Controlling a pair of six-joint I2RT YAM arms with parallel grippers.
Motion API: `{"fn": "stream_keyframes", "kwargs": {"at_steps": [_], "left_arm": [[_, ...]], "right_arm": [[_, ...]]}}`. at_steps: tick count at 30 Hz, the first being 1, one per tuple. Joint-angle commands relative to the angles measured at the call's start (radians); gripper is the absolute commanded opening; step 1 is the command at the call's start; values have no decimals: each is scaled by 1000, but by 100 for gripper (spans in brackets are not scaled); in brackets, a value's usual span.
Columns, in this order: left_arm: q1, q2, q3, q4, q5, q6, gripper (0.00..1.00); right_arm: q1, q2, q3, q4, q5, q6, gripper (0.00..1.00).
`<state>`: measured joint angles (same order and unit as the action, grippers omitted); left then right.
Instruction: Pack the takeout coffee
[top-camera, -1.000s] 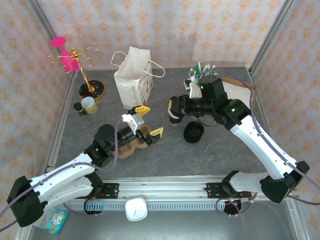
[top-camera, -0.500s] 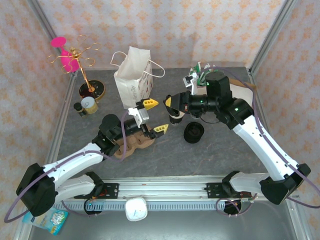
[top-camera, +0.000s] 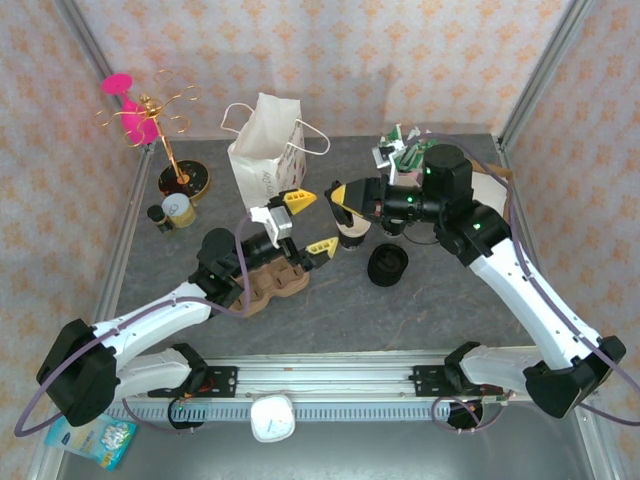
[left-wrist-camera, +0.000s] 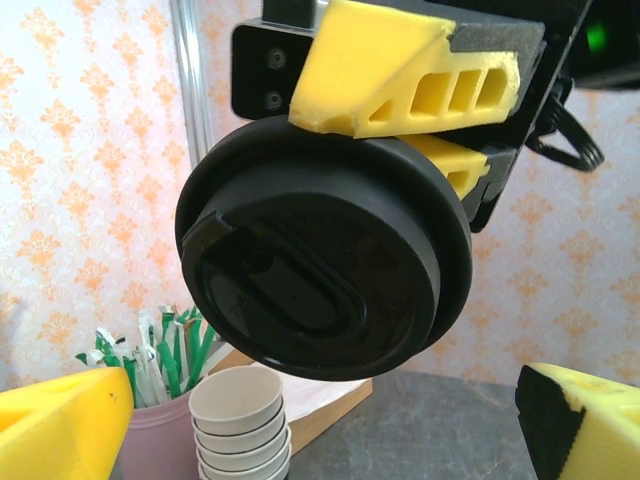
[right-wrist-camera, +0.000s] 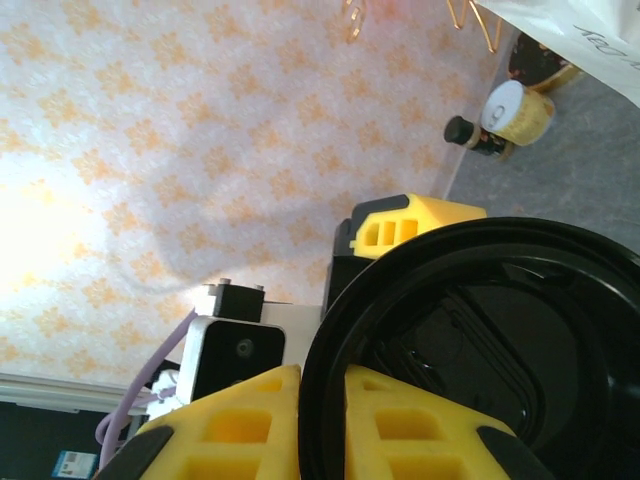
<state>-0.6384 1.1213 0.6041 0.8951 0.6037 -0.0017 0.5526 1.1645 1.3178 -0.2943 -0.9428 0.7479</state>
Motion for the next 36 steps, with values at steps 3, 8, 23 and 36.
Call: {"fn": "stream_keyframes", "kwargs": {"at_steps": [3,8,23,36], "left_arm": [[5,21,56,29,30,-158,99],[5,47,83,44,69,-157,99],[6,54,103,114,151,-130,89],[5,71,130,138,155,-148,86]], "right_arm": [[-6,-36,-24,135,-21,71,15],[-6,-41,-29,146,-56,77,15],[-6,-60,-40,105,-113,38,15],[-6,-62,-47,124,-128,45,15]]}}
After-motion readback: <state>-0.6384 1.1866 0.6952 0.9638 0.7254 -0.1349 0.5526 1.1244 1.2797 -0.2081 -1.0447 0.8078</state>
